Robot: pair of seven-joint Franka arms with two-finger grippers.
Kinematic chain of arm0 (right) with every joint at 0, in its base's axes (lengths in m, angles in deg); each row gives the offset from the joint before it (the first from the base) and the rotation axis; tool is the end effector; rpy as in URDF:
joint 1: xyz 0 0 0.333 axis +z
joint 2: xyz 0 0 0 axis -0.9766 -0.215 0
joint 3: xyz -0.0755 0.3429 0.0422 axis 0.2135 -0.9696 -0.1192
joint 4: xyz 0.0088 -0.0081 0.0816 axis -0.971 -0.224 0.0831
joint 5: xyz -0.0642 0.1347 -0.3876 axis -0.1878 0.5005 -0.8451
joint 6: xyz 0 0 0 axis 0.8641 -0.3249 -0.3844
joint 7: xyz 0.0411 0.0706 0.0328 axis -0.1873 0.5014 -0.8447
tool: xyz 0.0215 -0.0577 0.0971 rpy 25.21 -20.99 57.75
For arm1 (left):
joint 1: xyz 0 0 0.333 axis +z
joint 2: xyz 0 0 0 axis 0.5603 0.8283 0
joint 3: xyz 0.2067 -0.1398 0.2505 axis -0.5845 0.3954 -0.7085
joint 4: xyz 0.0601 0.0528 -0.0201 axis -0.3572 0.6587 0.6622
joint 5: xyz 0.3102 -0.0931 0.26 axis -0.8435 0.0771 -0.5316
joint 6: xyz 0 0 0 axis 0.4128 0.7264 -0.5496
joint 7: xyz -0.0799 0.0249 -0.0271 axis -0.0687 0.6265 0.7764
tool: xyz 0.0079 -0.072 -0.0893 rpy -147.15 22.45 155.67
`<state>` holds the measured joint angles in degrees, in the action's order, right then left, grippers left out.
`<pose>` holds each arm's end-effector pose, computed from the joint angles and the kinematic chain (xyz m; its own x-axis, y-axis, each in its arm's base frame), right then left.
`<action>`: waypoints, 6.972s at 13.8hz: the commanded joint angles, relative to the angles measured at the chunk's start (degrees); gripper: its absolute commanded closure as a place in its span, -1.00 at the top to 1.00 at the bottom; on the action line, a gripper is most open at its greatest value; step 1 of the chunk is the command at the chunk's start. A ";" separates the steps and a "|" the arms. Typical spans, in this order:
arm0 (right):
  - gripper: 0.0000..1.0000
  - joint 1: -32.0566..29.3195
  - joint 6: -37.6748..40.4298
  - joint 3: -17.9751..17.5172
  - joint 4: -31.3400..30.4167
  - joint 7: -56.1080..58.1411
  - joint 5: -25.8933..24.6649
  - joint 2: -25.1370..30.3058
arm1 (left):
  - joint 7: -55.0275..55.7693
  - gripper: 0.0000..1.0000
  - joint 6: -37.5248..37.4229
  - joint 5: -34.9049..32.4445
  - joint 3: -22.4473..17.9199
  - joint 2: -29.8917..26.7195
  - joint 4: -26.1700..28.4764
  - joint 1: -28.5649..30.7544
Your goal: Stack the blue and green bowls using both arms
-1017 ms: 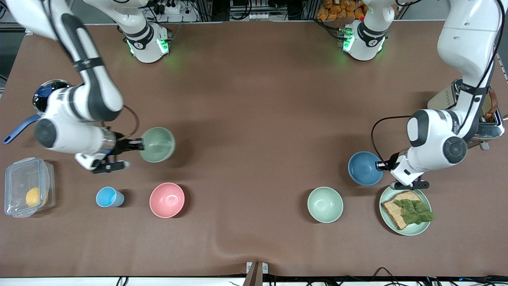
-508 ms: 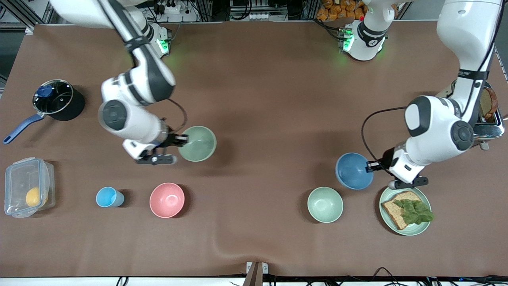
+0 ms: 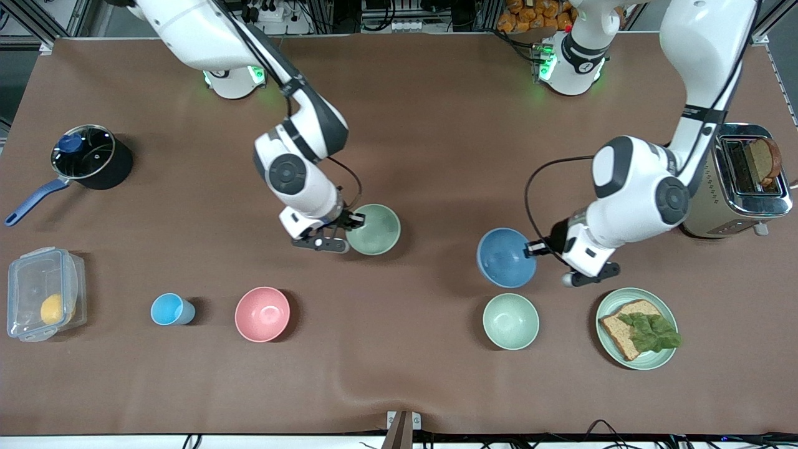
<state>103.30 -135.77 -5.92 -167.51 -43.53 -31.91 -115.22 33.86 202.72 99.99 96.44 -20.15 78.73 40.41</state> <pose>0.5657 0.4051 0.2539 0.9805 -0.1722 -0.0947 -0.1838 -0.9740 -0.1327 0.6460 -0.2167 0.3423 0.9610 0.2457 -0.1272 0.2743 -0.9060 0.3222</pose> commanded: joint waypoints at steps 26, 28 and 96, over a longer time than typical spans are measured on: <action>1.00 -3.57 -1.22 0.52 1.92 -37.46 15.44 -3.88 | 27.20 -1.00 4.96 -0.19 -9.16 11.56 -7.95 -28.75; 1.00 -2.87 -4.11 0.52 1.83 -39.31 15.44 -5.02 | 27.64 -1.00 5.13 -0.19 -9.25 11.91 -8.57 -29.02; 1.00 -24.05 46.32 15.72 13.87 53.13 -4.34 33.21 | -18.50 1.00 -48.04 -9.33 -21.47 -27.37 -18.07 -10.21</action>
<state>77.19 -90.91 8.91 -155.38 8.01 -35.76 -81.56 16.29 155.52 89.56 74.68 -46.25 60.02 29.67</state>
